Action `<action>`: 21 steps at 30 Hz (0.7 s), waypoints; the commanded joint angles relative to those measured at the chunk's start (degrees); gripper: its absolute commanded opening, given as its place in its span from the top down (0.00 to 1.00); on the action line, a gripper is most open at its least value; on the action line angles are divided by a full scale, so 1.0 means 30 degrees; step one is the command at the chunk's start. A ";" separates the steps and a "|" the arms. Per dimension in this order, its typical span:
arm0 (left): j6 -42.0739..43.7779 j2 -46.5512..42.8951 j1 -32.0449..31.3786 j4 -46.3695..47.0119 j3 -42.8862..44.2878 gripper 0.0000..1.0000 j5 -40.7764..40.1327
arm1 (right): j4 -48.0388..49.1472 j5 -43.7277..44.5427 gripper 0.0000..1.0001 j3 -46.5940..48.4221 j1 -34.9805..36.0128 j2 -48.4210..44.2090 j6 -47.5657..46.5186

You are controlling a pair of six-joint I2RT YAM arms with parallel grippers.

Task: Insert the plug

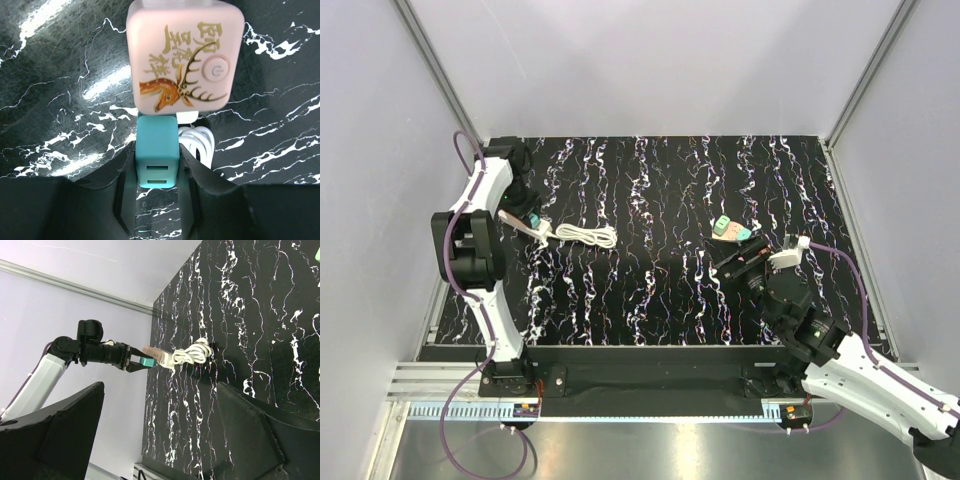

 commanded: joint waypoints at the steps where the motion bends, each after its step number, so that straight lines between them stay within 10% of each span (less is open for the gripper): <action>1: 0.0376 0.0481 0.0213 0.0483 -0.0095 1.00 0.0449 | 0.0292 0.0897 0.00 0.0572 0.0092 -0.0205 -0.0292; 21: 0.0670 0.0747 0.0594 0.1450 -0.0651 1.00 0.0450 | 0.0321 0.0957 0.00 0.0542 0.0122 -0.0264 -0.0321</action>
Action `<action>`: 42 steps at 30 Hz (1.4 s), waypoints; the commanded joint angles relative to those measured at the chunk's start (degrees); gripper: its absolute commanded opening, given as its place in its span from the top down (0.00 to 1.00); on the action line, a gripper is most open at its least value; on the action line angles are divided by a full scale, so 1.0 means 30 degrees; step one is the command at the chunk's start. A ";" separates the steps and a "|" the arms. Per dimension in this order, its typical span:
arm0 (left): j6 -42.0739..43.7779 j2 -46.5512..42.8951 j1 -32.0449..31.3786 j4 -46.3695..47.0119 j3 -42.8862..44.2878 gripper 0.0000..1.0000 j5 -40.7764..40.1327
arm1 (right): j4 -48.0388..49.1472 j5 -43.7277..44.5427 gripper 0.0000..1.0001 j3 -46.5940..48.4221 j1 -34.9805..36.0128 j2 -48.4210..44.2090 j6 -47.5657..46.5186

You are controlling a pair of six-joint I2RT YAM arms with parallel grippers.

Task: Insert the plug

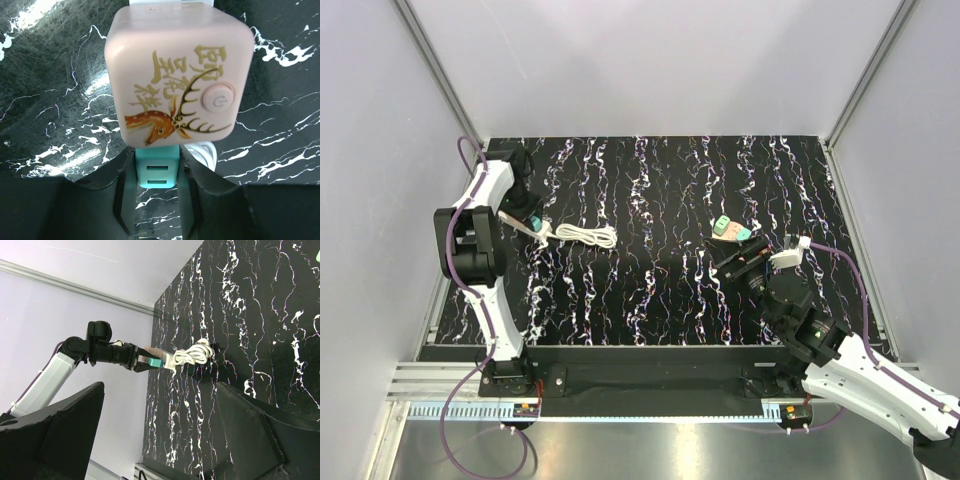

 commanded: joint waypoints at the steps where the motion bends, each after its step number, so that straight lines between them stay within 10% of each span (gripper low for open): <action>1: 0.0174 -0.0092 0.0361 0.0364 -0.0185 1.00 -0.0213 | 0.0321 0.0906 0.00 0.0571 0.0122 -0.0111 -0.0270; 39: -0.0208 0.0787 0.1006 0.0804 -0.0919 1.00 -0.0508 | 0.0174 0.0934 0.00 0.0630 0.0122 -0.0609 -0.0446; 42: -0.0031 0.0554 0.0977 0.0803 -0.0801 0.73 -0.0361 | 0.0115 0.0964 0.00 0.0601 0.0122 -0.0726 -0.0475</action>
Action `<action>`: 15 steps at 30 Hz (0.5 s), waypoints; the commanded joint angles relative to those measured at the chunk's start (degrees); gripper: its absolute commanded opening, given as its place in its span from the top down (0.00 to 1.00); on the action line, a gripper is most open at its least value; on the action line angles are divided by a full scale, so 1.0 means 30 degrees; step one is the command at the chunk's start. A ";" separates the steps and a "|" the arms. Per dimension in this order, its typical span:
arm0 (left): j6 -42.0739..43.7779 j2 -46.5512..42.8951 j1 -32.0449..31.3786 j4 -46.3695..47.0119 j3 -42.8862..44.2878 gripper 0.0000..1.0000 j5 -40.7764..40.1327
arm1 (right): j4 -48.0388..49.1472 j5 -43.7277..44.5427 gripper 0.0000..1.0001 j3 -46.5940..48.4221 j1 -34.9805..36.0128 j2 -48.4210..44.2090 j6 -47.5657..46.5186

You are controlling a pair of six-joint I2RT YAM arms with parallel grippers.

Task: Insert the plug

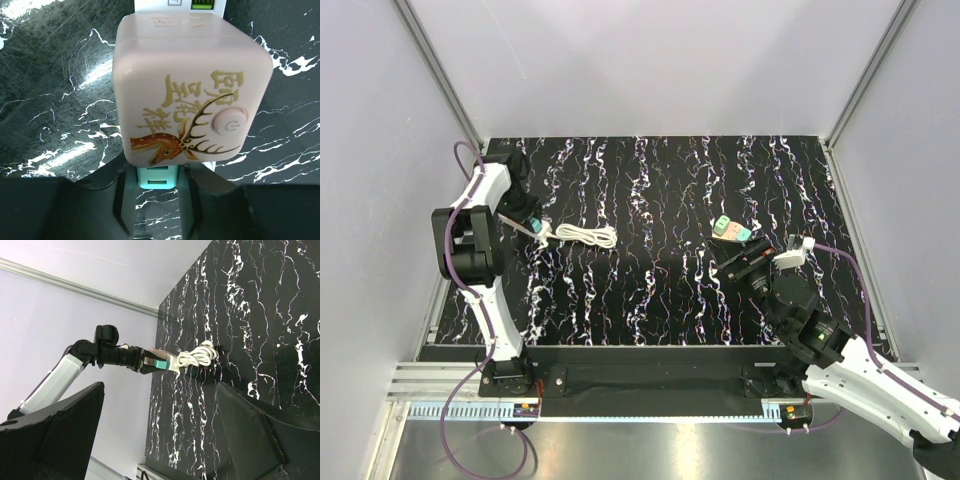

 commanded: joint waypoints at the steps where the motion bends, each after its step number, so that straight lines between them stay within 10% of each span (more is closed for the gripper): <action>1: 0.0370 0.0429 0.0539 0.0039 -0.0087 0.66 -0.0907 | 0.0094 0.0993 0.00 0.0594 0.0122 -0.0274 -0.0257; 4: 0.0575 0.0224 0.0510 0.0039 -0.0086 0.47 -0.0701 | 0.0065 0.0964 0.00 0.0623 0.0122 -0.0334 -0.0286; 15: 0.1102 -0.0918 0.0423 0.0038 -0.0496 0.34 -0.0262 | -0.0228 0.0847 0.01 0.0623 0.0122 -0.0685 -0.0198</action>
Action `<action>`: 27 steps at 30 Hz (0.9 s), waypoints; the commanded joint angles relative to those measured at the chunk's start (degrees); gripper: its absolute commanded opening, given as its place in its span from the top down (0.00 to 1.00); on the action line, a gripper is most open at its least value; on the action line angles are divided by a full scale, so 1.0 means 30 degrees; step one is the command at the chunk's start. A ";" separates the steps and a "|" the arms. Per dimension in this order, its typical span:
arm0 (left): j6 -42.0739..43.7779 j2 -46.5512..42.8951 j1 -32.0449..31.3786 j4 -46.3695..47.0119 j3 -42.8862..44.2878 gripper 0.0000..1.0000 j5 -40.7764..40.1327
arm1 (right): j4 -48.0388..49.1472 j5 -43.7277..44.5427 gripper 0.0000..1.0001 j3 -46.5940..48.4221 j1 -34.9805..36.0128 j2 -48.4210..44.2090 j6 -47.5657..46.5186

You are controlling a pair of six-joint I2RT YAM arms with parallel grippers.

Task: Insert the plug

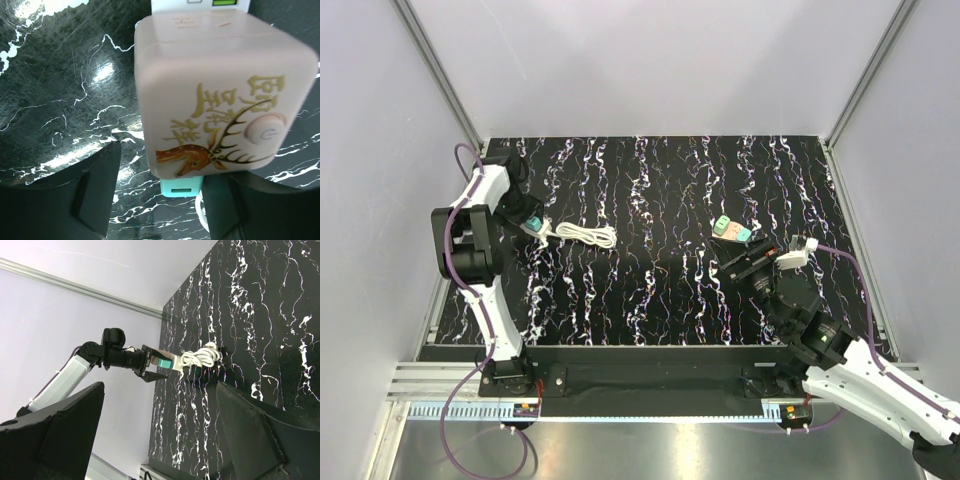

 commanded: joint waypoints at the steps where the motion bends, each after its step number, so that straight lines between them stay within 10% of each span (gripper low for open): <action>1: 0.0396 -0.1086 0.0189 0.0104 -0.0234 0.34 -0.0254 | -0.0163 0.0840 0.00 0.0623 0.0122 -0.0219 -0.0176; 22: 0.3003 -0.4923 -0.0250 0.0427 -0.1113 0.19 -0.1570 | -0.0485 0.0664 0.00 0.0448 0.0122 -0.0805 -0.0088; 25: 0.3440 -0.5363 -0.0279 0.0659 -0.1202 0.32 -0.2188 | -0.0485 0.0664 0.00 0.0418 0.0121 -0.0834 -0.0059; 27: 0.3618 -0.5336 -0.0338 0.0807 -0.1260 0.63 -0.1956 | -0.0485 0.0664 0.01 0.0418 0.0121 -0.0804 -0.0029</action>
